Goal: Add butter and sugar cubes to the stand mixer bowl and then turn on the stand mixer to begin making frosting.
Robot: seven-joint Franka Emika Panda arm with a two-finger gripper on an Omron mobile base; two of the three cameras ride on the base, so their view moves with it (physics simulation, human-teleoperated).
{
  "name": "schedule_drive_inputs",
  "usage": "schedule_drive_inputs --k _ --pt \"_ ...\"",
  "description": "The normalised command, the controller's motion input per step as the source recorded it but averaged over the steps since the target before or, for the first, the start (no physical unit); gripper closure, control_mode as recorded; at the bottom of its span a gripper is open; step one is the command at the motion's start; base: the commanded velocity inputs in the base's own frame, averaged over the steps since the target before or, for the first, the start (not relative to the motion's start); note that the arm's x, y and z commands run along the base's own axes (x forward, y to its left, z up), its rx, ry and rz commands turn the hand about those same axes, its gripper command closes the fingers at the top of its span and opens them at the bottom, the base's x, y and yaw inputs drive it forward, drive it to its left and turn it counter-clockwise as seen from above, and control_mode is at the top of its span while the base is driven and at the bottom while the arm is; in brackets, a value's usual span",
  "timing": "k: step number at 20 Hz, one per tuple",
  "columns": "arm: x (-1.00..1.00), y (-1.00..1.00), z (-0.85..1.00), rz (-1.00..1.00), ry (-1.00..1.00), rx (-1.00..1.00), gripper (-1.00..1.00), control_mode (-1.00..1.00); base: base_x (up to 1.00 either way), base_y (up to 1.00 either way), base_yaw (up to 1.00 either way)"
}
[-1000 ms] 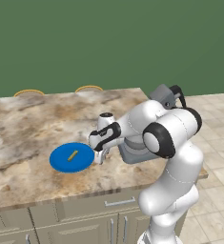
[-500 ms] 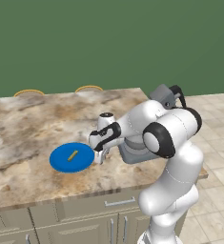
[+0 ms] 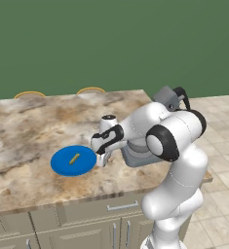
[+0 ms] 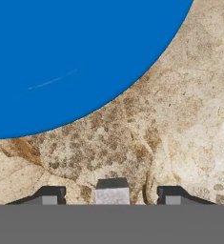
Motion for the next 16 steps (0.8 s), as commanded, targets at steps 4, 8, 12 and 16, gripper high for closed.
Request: schedule_drive_inputs --k 4,8,12,16 --pt "0.00 0.00 0.00 0.00 0.00 0.00 1.00 -1.00 0.00 0.00 0.00" --pt "0.00 0.00 0.00 0.00 0.00 0.00 1.00 -1.00 0.00 0.00 0.00" --pt "0.00 0.00 0.00 0.00 0.00 0.00 1.00 -1.00 0.00 0.00 0.00" --pt "0.00 0.00 0.00 0.00 0.00 0.00 1.00 -1.00 0.00 0.00 0.00"
